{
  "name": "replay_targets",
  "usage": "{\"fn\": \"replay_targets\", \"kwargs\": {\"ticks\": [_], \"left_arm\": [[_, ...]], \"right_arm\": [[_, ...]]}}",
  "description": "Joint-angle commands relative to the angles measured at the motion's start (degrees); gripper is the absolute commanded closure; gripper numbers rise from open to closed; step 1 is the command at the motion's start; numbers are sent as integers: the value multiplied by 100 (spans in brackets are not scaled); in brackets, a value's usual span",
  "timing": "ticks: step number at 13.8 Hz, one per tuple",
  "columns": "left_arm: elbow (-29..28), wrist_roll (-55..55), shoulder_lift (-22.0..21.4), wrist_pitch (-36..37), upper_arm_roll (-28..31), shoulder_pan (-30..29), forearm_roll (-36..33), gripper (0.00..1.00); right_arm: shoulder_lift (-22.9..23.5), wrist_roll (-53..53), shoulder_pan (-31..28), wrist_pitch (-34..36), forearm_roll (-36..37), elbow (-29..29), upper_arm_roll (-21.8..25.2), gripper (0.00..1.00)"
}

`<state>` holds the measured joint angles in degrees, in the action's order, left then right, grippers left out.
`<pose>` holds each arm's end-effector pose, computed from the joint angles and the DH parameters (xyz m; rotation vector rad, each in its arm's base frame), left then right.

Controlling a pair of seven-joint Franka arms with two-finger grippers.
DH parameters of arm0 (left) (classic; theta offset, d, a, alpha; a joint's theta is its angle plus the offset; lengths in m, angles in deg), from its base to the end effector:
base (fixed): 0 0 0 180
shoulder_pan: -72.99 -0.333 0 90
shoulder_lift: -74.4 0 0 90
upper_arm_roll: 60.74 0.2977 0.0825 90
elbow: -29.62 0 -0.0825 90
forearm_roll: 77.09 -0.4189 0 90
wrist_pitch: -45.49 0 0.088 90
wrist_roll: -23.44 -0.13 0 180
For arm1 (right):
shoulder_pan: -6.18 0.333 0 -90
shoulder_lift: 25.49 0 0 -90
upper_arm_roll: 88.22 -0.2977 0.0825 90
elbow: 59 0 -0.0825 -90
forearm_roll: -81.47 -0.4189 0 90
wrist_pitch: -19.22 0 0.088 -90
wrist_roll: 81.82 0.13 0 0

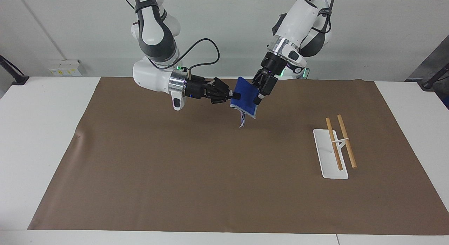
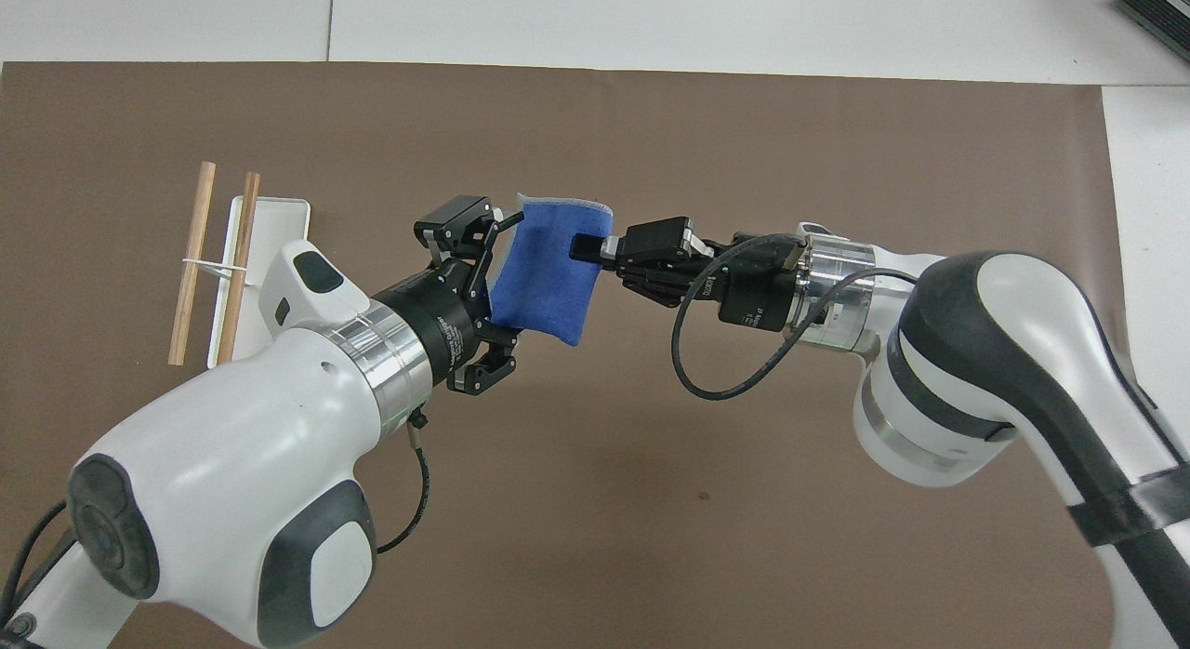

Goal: Right arm passes towel to left arm to hang
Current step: 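Close the left gripper on the towel held by the right gripper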

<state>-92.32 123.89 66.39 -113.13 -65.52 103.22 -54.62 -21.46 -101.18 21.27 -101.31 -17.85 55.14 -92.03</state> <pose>0.5059 -0.3402 0.5117 1.7467 1.5413 0.0558 0.5857 0.2701 0.4422 -1.6534 0.3193 -0.0344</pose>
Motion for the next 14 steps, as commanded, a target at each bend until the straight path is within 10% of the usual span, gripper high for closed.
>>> {"fn": "replay_targets", "kwargs": {"ticks": [1, 5, 10, 14], "left_arm": [[-5, 28, 10, -196, 56, 71, 117, 15], [21, 28, 19, -170, 56, 36, 117, 73], [21, -16, 19, -126, 82, -17, 117, 100], [91, -43, 54, -117, 82, -131, 91, 100]], "right_arm": [[-139, -209, -24, -14, -203, 127, -24, 100], [-148, -191, -24, -14, -360, 91, -24, 100], [-148, -191, -24, -23, -370, 91, -24, 100], [-148, -191, -24, -32, -369, 91, -24, 100]]}}
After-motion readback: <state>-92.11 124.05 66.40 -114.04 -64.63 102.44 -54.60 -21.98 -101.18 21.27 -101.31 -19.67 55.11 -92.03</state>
